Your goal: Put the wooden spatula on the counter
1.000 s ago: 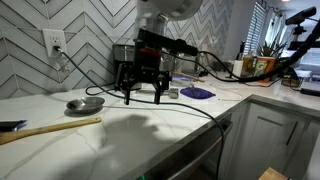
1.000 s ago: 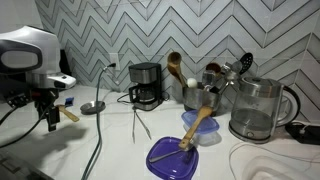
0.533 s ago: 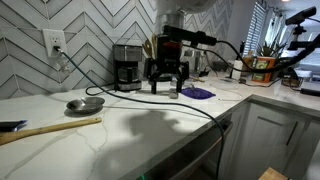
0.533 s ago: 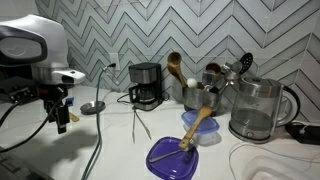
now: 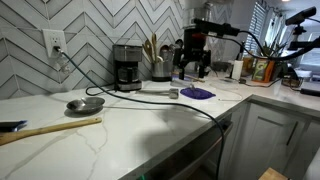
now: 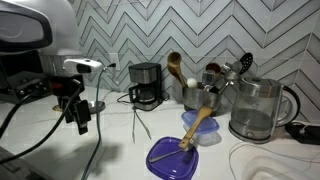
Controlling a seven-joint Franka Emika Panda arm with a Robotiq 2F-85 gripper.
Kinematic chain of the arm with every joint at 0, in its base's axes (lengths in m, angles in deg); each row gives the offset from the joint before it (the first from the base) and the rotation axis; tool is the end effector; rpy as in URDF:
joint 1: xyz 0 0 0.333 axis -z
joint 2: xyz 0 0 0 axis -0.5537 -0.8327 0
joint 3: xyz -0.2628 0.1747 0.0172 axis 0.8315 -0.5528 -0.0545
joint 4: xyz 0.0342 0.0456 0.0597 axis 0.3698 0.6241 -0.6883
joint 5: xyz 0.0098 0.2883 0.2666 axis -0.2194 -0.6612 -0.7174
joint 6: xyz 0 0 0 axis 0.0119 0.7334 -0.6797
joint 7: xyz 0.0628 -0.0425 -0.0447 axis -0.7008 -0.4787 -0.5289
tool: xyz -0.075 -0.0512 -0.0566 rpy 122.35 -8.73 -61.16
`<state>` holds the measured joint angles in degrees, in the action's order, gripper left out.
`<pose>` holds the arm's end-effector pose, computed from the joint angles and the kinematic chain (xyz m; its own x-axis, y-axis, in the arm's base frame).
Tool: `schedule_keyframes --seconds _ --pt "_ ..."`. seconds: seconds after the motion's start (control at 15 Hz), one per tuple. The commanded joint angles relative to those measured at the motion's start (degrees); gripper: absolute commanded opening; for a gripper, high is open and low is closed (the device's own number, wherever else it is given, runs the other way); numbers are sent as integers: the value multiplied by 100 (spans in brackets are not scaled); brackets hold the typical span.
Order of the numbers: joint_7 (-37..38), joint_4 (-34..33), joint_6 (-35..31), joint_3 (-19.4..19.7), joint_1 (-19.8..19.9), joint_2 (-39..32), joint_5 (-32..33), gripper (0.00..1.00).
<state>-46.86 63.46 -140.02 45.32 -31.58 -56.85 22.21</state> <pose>0.3843 -0.0269 0.4794 0.9972 -0.0617 -0.0421 -0.0620 -0.9981 -0.0048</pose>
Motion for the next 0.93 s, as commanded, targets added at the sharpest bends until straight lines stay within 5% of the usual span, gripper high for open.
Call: schedule_keyframes --seconds 0.0,0.33,0.4,0.87 --pt "-428 -272 -119 253 312 -206 642 100" --pt "-680 -670 -988 586 429 -814 815 100" --pt "-536 -487 -643 457 424 -483 854 100" --pt "-565 -688 -944 529 438 -814 845 100"
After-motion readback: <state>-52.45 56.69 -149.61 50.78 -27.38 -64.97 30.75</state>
